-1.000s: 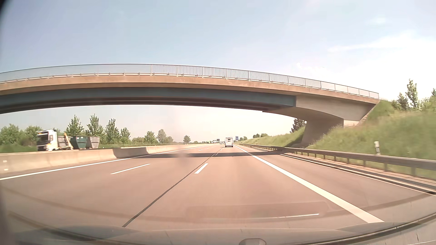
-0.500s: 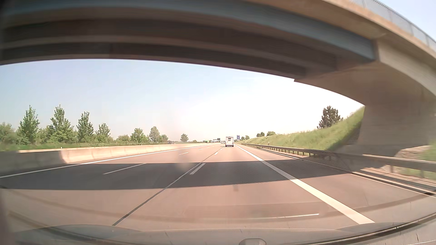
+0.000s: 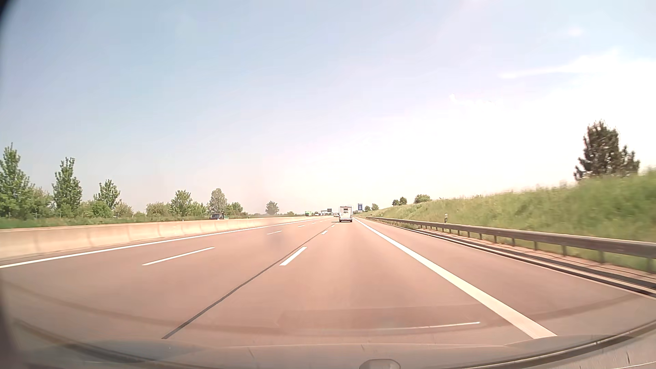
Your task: Follow the waypoints while adhering to traffic rules and regulations
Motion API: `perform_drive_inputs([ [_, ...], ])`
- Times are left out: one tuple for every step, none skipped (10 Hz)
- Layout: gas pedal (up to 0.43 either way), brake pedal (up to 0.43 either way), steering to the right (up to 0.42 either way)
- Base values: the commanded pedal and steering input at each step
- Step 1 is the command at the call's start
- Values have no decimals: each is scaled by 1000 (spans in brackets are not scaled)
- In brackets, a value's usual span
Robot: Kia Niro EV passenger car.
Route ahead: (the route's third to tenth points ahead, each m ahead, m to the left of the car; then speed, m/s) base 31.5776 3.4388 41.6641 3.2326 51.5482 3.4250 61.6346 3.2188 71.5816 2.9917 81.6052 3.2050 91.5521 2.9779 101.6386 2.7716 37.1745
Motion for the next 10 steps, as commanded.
perform_drive_inputs([
  [319, 0, -3],
  [319, 0, -3],
  [319, 0, -3],
  [319, 0, -4],
  [319, 0, -4],
  [319, 0, -4],
  [319, 0, -4],
  [319, 0, -4],
  [319, 0, -4],
  [319, 0, -4],
])
